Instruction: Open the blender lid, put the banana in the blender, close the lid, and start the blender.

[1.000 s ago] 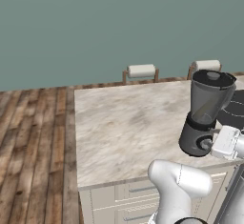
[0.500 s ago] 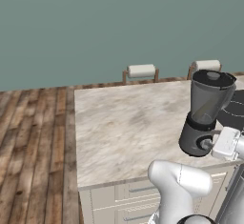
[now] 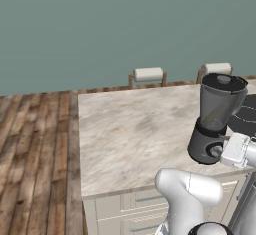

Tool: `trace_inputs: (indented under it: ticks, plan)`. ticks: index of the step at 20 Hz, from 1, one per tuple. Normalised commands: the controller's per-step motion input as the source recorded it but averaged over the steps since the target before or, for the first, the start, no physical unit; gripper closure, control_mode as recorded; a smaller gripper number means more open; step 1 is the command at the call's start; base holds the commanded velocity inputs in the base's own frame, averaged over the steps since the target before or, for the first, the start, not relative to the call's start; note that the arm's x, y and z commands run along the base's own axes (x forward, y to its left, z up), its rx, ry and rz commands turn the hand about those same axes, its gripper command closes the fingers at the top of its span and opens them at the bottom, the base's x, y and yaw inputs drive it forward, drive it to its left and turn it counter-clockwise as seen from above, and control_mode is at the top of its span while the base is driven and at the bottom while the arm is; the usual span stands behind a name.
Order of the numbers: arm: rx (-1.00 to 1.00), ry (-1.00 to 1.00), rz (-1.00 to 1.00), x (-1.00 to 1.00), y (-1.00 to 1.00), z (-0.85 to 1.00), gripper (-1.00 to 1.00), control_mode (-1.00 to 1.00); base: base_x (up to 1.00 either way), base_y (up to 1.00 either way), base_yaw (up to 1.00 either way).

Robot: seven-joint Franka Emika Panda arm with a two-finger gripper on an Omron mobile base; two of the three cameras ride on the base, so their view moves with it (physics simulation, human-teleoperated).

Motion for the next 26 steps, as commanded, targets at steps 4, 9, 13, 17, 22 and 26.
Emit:
trace_inputs:
  ticks: [4, 9, 13, 17, 22, 26]
  plan:
    - [0.00, 0.00, 0.00, 0.05, -0.01, -0.05, -1.00, -1.00, 0.00, 0.00, 0.00]
    - [0.00, 0.00, 0.00, 0.03, -0.05, -0.09, -1.00, -1.00, 0.00, 0.00, 0.00]
    - [0.00, 0.00, 0.00, 0.05, -0.06, -0.06, -1.00, -1.00, 0.00, 0.00, 0.00]
    - [0.00, 0.00, 0.00, 0.09, -0.04, -0.01, -1.00, -1.00, 0.00, 0.00, 0.00]
    - [0.00, 0.00, 0.00, 0.12, -0.01, 0.00, -1.00, -1.00, 0.00, 0.00, 0.00]
    - [0.00, 0.00, 0.00, 0.10, 0.00, -0.02, -1.00, -1.00, 0.00, 0.00, 0.00]
